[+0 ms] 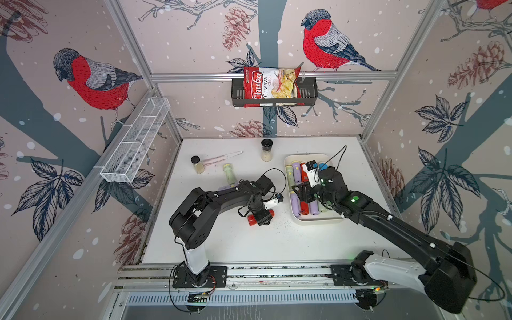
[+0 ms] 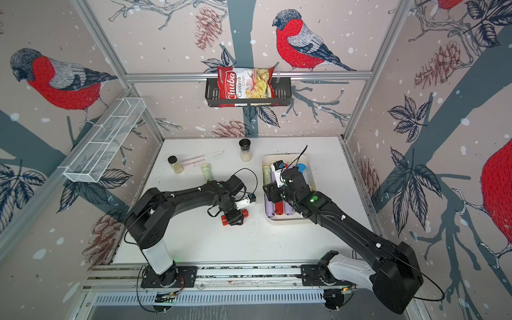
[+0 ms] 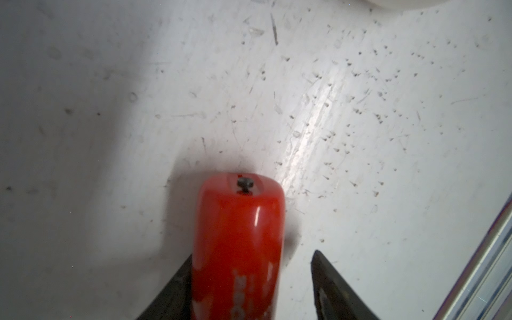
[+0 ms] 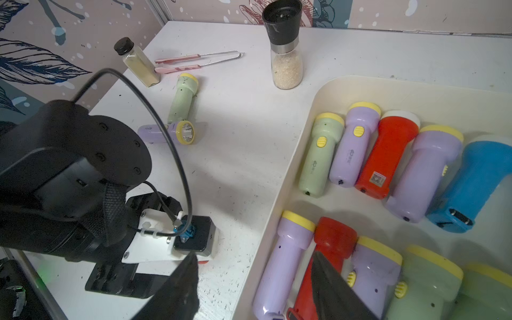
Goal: Put the flashlights into the storage boxes
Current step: Move the flashlight at the center of the board.
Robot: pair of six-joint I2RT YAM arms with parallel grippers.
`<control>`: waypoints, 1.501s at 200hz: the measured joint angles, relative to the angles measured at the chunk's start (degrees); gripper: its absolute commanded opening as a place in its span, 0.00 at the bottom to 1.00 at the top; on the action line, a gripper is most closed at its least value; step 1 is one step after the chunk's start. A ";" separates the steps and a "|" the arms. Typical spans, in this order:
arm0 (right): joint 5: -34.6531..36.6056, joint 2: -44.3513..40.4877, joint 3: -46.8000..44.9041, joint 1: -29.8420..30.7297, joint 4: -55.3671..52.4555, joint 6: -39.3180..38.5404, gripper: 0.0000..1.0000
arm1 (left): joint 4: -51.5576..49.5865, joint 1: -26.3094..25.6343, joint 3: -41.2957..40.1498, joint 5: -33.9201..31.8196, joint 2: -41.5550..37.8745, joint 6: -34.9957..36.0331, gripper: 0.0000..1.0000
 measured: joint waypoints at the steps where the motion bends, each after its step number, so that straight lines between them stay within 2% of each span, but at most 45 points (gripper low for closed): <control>1: 0.00 0.00 0.00 0.00 0.02 0.00 0.64 | 0.00 0.00 -0.02 0.00 -0.02 0.00 0.64; 70: 0.79 -1.79 0.17 0.22 1.49 -0.02 0.65 | 0.39 0.66 -0.15 1.90 -3.82 -1.70 0.72; 120: 1.16 -3.08 0.22 0.20 4.63 -0.76 0.67 | 4.22 6.36 -1.11 5.14 -9.73 -5.73 0.76; 163: 0.02 -1.97 1.07 0.22 7.41 -6.08 0.68 | 8.92 9.64 -3.34 6.23 -17.51 -12.57 0.78; 214: -2.49 4.63 4.55 2.78 7.82 -15.89 0.68 | 13.64 12.61 -8.17 2.95 -25.94 -23.58 0.83; 241: -3.23 9.57 7.43 4.92 8.00 -20.41 0.68 | 14.27 17.00 -9.46 0.20 -28.70 -28.76 0.86; 300: -4.26 22.75 17.20 9.53 5.25 -30.05 0.68 | 14.43 25.77 -12.00 -1.05 -30.21 -36.11 0.93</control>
